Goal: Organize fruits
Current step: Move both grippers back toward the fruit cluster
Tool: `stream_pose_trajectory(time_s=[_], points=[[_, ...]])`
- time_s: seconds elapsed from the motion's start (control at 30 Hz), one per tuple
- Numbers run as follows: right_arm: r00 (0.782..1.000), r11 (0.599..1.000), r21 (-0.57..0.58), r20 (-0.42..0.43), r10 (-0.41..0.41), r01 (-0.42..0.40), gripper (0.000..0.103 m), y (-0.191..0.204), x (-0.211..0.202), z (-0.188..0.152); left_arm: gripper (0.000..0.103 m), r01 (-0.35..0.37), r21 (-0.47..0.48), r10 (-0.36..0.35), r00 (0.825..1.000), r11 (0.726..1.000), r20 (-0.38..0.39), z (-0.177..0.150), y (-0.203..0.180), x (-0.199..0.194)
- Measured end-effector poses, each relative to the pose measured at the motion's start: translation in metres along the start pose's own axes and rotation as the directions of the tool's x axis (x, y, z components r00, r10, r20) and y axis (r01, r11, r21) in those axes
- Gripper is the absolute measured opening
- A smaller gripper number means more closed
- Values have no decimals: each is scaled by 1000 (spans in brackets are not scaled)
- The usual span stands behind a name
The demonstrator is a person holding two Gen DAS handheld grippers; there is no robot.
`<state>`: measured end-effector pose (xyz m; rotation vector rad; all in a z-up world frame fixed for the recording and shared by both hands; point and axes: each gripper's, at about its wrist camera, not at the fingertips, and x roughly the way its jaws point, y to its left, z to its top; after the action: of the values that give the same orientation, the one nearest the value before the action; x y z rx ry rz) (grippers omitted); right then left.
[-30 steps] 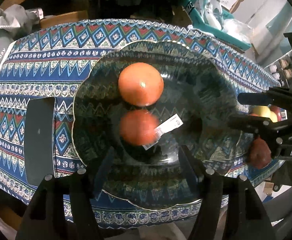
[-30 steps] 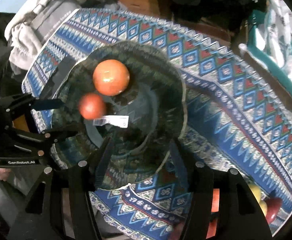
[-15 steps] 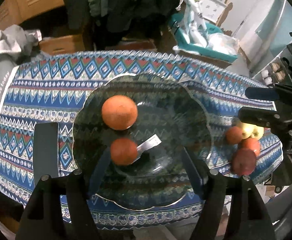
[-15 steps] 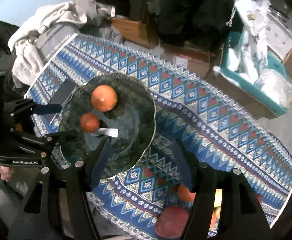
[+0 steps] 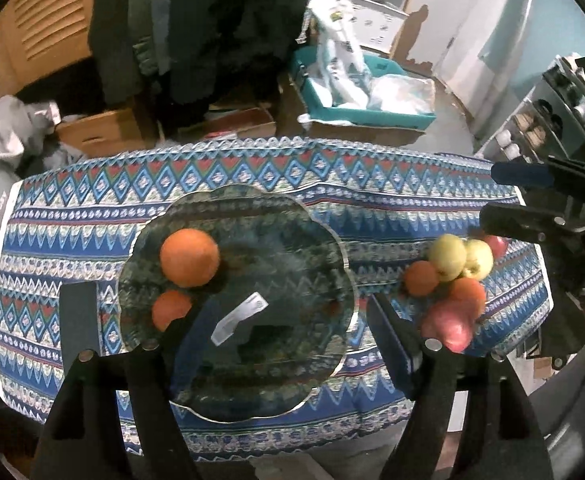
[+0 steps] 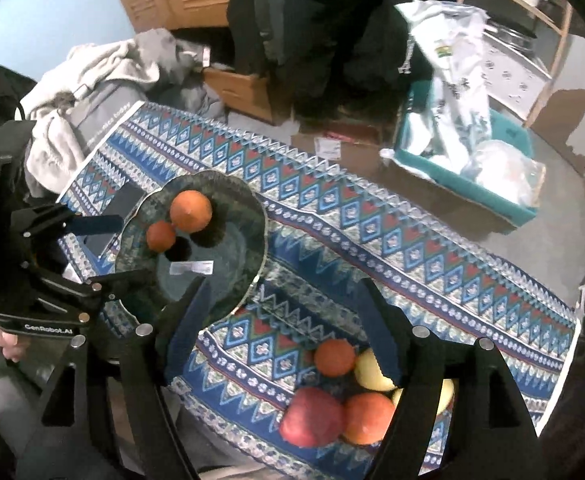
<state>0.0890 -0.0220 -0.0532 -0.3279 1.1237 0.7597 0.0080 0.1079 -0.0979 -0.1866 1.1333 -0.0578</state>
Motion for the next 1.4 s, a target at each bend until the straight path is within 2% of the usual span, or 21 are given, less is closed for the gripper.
stream_pose_trajectory(time_s=[0.3, 0.63, 1.13, 1.4], points=[[997, 998, 38, 60, -44, 42, 80, -29, -36, -20, 79, 7, 52, -8, 1000, 999, 6, 6, -31, -1], [992, 991, 110, 86, -92, 82, 80, -67, -53, -45, 79, 23, 116, -24, 1000, 993, 2, 13, -70, 2], [987, 967, 226, 75, -140, 120, 80, -128, -64, -93, 79, 61, 189, -54, 998, 980, -39, 22, -123, 24], [986, 951, 275, 52, -161, 140, 80, -155, -64, -113, 79, 62, 218, -48, 996, 974, -69, 25, -142, 45]])
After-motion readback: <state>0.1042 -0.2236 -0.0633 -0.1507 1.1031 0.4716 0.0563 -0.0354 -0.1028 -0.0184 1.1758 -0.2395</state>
